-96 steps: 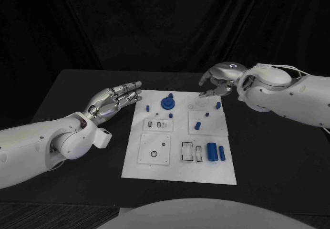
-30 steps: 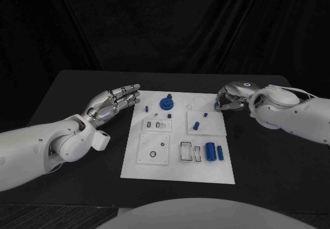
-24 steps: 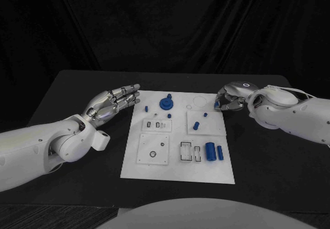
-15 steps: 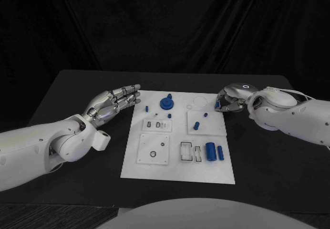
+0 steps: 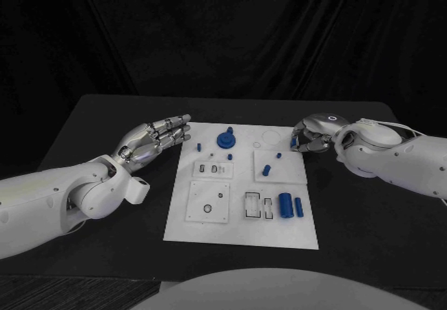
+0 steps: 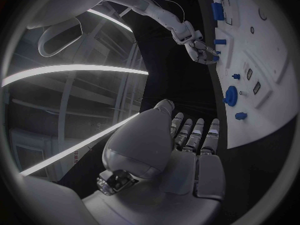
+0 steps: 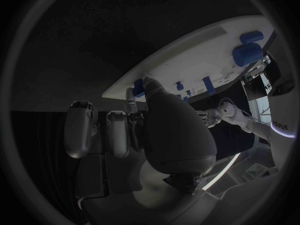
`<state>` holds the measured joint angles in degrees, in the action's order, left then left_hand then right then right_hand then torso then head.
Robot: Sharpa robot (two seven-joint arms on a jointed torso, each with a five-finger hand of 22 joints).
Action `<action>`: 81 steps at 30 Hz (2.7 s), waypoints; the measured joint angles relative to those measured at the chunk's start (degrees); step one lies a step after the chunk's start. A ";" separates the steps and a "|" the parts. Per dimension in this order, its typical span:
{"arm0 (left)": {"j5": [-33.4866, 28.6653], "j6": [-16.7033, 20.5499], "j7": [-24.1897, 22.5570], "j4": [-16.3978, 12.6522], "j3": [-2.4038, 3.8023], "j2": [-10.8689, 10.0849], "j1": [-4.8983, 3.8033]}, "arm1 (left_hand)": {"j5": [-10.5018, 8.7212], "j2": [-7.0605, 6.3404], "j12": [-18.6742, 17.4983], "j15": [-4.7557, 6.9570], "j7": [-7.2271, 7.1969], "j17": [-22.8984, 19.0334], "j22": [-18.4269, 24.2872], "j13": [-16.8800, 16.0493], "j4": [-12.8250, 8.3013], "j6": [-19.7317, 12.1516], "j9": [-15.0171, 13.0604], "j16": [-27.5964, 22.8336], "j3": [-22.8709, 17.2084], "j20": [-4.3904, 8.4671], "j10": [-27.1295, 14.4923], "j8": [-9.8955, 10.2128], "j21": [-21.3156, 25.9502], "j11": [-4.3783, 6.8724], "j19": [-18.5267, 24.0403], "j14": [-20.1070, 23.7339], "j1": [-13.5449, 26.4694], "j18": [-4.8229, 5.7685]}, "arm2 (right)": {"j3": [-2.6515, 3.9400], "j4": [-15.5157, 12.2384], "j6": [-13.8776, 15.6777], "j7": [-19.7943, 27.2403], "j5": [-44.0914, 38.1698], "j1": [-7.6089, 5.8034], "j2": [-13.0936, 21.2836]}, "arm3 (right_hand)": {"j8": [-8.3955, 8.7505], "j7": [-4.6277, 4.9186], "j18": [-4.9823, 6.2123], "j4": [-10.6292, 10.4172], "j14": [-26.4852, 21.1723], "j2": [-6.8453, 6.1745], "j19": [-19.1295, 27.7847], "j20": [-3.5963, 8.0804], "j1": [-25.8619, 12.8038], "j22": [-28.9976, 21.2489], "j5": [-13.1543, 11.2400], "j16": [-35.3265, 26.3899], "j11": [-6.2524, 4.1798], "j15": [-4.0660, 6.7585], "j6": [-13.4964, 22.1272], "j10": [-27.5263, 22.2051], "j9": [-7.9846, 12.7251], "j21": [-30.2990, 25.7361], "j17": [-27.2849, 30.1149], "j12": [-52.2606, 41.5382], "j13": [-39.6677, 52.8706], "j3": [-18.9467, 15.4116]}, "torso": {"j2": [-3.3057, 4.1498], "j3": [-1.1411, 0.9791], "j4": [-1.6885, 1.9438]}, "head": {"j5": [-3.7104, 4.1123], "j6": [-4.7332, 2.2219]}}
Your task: Assemble the parts on the task board
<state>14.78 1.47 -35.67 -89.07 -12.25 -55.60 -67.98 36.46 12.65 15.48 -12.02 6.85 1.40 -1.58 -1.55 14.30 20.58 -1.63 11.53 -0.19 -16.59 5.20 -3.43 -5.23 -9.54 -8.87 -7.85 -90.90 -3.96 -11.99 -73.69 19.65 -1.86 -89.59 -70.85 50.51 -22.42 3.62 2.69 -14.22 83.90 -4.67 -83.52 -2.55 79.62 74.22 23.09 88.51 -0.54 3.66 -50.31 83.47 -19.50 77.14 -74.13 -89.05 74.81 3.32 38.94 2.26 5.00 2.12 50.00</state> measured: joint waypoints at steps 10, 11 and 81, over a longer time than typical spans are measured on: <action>0.00 -0.09 0.13 0.04 0.02 -0.04 0.02 | 0.00 0.00 0.00 -0.09 0.00 0.00 0.00 0.00 0.00 0.00 0.00 0.00 0.00 0.00 0.00 0.00 0.00 0.00 0.00 0.09 0.00 0.00 | -0.01 -2.47 3.02 0.39 0.01 -0.42 0.90 | -0.28 0.18 0.00 0.00 0.00 0.00 0.00 0.01 0.00 0.00 0.88 0.00 -0.47 0.01 -0.17 0.46 -0.01 0.00 0.00 0.00 0.00 0.00 | -0.01 0.00 -0.01 | -0.30 0.00; 0.00 -0.10 0.15 0.06 0.02 -0.04 0.02 | 0.00 0.00 0.00 -0.09 0.00 0.00 0.00 0.00 0.00 0.00 0.00 0.00 0.00 0.00 0.00 0.00 0.00 0.00 0.00 0.09 0.00 0.00 | -0.02 -2.87 3.23 0.39 0.01 -0.65 0.93 | -0.28 0.18 0.00 0.00 0.00 0.00 0.00 0.01 0.00 0.00 0.88 0.00 -0.47 0.01 -0.17 0.46 -0.01 0.00 0.00 0.00 0.00 0.00 | -0.01 0.00 -0.01 | -0.33 0.00; 0.00 -1.05 1.48 1.25 0.01 1.41 0.04 | 0.00 0.00 0.00 -0.17 -0.01 0.00 0.00 0.00 0.00 -0.01 0.00 0.00 0.00 0.00 0.00 0.00 0.00 -0.01 0.01 0.16 0.00 0.00 | 0.05 -8.78 -3.66 -9.47 0.04 0.57 -16.45 | -0.28 0.93 0.01 1.34 -0.01 -0.01 0.56 -0.09 0.01 0.00 5.09 0.00 0.06 -0.03 0.15 0.96 -0.97 -2.63 0.00 0.00 0.00 0.08 | -0.01 0.03 -0.05 | -2.82 0.00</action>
<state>14.78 0.42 -34.19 -87.82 -12.24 -54.19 -67.94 36.46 12.65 15.48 -12.20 6.85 1.40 -1.58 -1.55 14.30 20.57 -1.63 11.53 -0.19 -16.59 5.21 -3.42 -5.23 -9.55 -8.86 -7.68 -90.90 -3.96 -11.95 -82.47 16.00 -11.33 -89.56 -70.28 34.06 -22.69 4.54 2.70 -12.88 83.89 -4.68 -82.96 -2.64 79.63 74.22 28.18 88.51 -0.48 3.63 -50.16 84.43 -20.47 74.51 -74.13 -89.05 74.81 3.40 38.93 2.29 4.94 -0.70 50.00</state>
